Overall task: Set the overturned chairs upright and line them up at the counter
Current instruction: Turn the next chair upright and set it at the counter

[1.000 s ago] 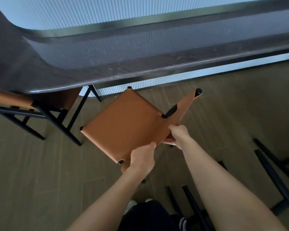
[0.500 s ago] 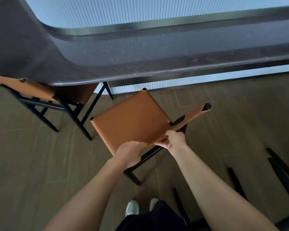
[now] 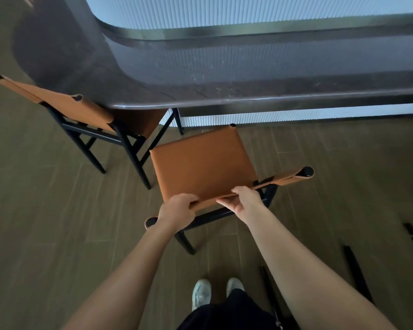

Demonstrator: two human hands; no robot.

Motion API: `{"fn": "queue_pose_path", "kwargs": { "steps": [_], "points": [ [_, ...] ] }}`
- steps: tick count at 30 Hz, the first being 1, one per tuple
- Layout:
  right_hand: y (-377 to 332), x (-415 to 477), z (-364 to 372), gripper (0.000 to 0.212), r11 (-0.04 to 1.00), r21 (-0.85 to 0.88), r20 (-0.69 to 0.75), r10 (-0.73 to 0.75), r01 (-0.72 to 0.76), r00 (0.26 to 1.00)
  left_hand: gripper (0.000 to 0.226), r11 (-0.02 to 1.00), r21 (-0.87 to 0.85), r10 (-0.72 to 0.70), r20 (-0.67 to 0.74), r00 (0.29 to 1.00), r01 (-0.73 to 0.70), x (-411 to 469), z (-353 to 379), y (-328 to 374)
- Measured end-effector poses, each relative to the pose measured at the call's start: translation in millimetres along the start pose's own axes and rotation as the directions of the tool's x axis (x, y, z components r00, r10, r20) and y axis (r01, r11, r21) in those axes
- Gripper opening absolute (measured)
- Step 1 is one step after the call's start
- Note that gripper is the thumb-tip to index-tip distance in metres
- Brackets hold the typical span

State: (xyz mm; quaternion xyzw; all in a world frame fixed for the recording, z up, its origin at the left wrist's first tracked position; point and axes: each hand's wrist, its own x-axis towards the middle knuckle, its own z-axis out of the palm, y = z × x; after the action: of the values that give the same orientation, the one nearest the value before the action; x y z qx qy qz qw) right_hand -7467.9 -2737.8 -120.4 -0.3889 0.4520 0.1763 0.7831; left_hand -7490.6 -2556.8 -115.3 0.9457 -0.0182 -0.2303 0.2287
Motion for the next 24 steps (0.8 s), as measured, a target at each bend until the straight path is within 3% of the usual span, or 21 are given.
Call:
{"fn": "queue_pose_path", "kwargs": {
  "steps": [2,4,6,8,10,12,14,18,21,24],
  "points": [
    [-2,-1,-4,0.032,0.999,-0.033,0.015,0.025,-0.025,1.000,0.023,0.948,-0.316,0.020,-0.008,1.000,-0.021,-3,-1,8],
    [-7,-1,-9,0.031,0.998,-0.047,0.023,0.046,-0.045,0.999,0.014,0.816,-0.571,0.043,-0.101,0.994,-0.093,-9,-3,21],
    [-14,1,-15,0.033,0.998,-0.057,0.011,0.039,-0.038,0.999,0.015,0.589,-0.798,-0.027,-0.171,0.985,-0.123,-15,0,35],
    [-22,5,-23,0.035,0.998,-0.059,-0.011,0.011,-0.012,1.000,0.026,0.314,-0.948,-0.144,-0.091,0.985,-0.042,-18,8,47],
    [-30,10,-31,0.035,0.997,-0.071,-0.040,-0.019,0.016,0.999,0.040,0.138,-0.978,-0.205,0.127,0.970,0.158,-18,19,53],
    [-38,15,-37,0.034,0.996,-0.081,-0.053,-0.037,0.032,0.998,0.049,0.090,-0.933,-0.215,0.323,0.921,0.349,-17,31,56],
    [-46,18,-44,0.034,0.996,-0.083,-0.059,-0.031,0.026,0.998,0.052,0.017,-0.907,-0.260,0.402,0.878,0.420,-13,44,56],
    [-55,21,-53,0.034,0.992,-0.121,-0.013,0.040,-0.041,0.999,0.058,-0.256,-0.917,-0.420,0.389,0.820,0.305,-1,59,53],
    [-60,27,-58,0.033,0.990,-0.130,0.019,0.064,-0.062,0.998,0.051,-0.474,-0.855,-0.395,0.422,0.816,0.213,8,58,57],
    [-63,34,-58,0.036,0.994,-0.098,0.023,0.050,-0.048,0.998,0.043,-0.591,-0.804,-0.440,0.383,0.812,0.059,15,51,59]
  ]
}}
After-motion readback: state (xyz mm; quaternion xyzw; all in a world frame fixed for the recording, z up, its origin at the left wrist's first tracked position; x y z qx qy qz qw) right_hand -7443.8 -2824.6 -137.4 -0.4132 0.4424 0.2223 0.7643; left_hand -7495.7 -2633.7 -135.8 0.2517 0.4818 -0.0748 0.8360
